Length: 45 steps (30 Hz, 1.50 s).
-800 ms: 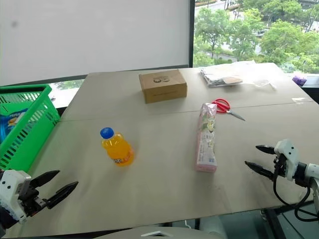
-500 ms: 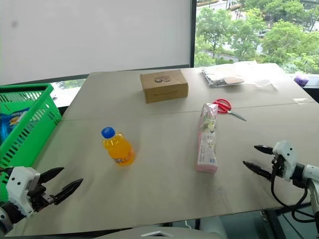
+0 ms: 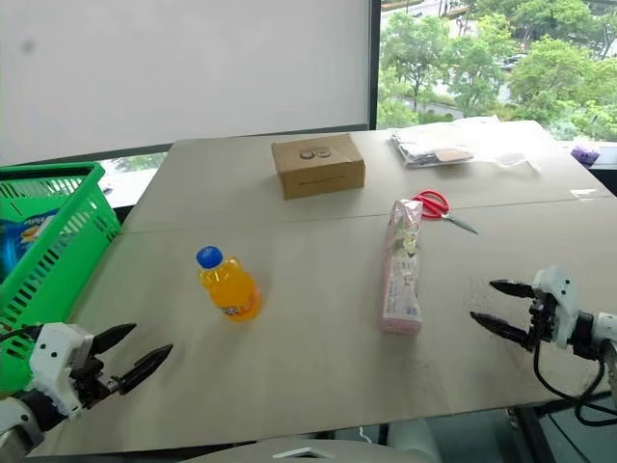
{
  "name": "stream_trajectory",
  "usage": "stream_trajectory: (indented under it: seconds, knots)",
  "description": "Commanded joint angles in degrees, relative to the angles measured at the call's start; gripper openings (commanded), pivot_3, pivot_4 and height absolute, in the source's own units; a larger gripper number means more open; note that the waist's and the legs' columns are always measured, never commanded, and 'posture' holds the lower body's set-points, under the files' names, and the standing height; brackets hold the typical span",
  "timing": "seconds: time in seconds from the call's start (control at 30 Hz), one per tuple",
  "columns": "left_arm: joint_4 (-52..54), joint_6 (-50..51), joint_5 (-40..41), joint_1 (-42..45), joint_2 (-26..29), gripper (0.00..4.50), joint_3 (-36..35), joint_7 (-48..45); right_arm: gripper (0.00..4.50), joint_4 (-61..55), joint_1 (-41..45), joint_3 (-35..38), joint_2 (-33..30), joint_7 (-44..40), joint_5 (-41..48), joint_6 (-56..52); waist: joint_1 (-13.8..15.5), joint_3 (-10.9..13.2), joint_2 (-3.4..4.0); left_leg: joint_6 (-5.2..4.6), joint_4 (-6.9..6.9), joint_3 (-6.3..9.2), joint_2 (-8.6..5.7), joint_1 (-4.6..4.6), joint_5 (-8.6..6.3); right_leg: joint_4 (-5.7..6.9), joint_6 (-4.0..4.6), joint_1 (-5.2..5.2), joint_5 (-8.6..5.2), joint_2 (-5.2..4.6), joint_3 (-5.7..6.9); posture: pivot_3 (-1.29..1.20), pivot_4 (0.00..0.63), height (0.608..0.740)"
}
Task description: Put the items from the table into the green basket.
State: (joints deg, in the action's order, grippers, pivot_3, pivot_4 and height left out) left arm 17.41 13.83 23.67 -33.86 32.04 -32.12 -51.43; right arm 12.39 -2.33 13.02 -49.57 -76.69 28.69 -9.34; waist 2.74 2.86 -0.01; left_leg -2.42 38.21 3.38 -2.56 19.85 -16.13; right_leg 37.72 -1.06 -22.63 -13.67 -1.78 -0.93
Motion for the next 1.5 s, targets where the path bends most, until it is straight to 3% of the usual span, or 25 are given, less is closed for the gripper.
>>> stream_trajectory:
  seconds: [0.03,0.27,0.4,0.67,1.03,1.37,1.47,1.5]
  knots:
    - [4.56,1.81,4.14,1.12,-0.74,4.42,1.61,0.39,4.50,-10.53,3.78,4.07,0.33,1.23,8.38,-5.79,-0.17,0.06,-0.11,0.00,-0.02,0.02,0.03,-0.01,0.00,0.00,0.00,0.00,0.00,0.02,0.03,0.06,0.000,0.740]
    - [2.99,0.46,1.71,6.38,-0.73,4.42,5.49,3.27,4.50,-27.74,7.12,4.47,1.96,3.11,20.99,-15.53,-0.41,0.22,-0.20,0.04,-0.03,-0.01,0.19,0.05,-0.04,-0.09,0.00,-0.07,0.00,0.08,0.24,0.03,0.000,0.740]
    - [2.90,0.23,1.44,8.13,-0.96,4.42,6.74,4.03,4.50,-31.73,8.74,3.50,2.77,5.45,22.54,-17.95,-0.30,0.21,-0.22,-0.03,-0.03,-0.02,0.19,0.17,-0.11,-0.25,-0.02,-0.11,0.02,0.04,0.25,0.03,0.000,0.740]
    - [1.35,0.94,3.13,11.87,-3.83,4.42,11.71,4.68,4.50,-32.50,10.20,2.39,3.53,7.42,22.26,-19.81,-0.27,0.18,-0.21,-0.13,-0.03,-0.03,0.19,0.25,-0.18,-0.45,-0.03,-0.11,0.04,-0.01,0.26,0.04,0.000,0.740]
    - [-4.53,1.43,3.49,19.86,-2.31,4.42,17.46,1.70,4.50,-32.65,10.04,2.78,3.43,7.92,22.45,-20.56,-0.30,0.18,-0.22,-0.13,-0.03,-0.01,0.18,0.27,-0.18,-0.47,-0.03,-0.11,0.04,0.00,0.30,0.01,0.000,0.740]
    - [-7.12,-1.57,2.46,23.82,-4.52,4.42,20.63,2.68,4.50,-32.48,7.36,3.86,3.92,7.80,22.02,-19.14,-0.44,0.16,-0.21,-0.15,-0.03,-0.01,0.18,0.36,-0.20,-0.53,-0.02,-0.17,0.06,-0.01,0.29,-0.01,0.000,0.740]
    - [-7.08,-1.94,2.70,23.76,-4.59,3.26,20.79,2.51,4.50,-32.20,7.54,3.72,3.88,7.74,22.07,-19.03,-0.43,0.16,-0.22,-0.16,-0.03,-0.01,0.18,0.37,-0.20,-0.54,-0.02,-0.18,0.07,-0.01,0.30,0.00,0.000,0.740]
    - [-6.98,-2.04,2.54,23.66,-4.55,3.13,20.90,2.58,4.50,-32.08,7.71,3.53,3.84,7.62,22.06,-19.05,-0.42,0.17,-0.21,-0.16,-0.02,-0.01,0.18,0.38,-0.20,-0.54,-0.03,-0.18,0.07,-0.01,0.30,0.00,0.000,0.740]
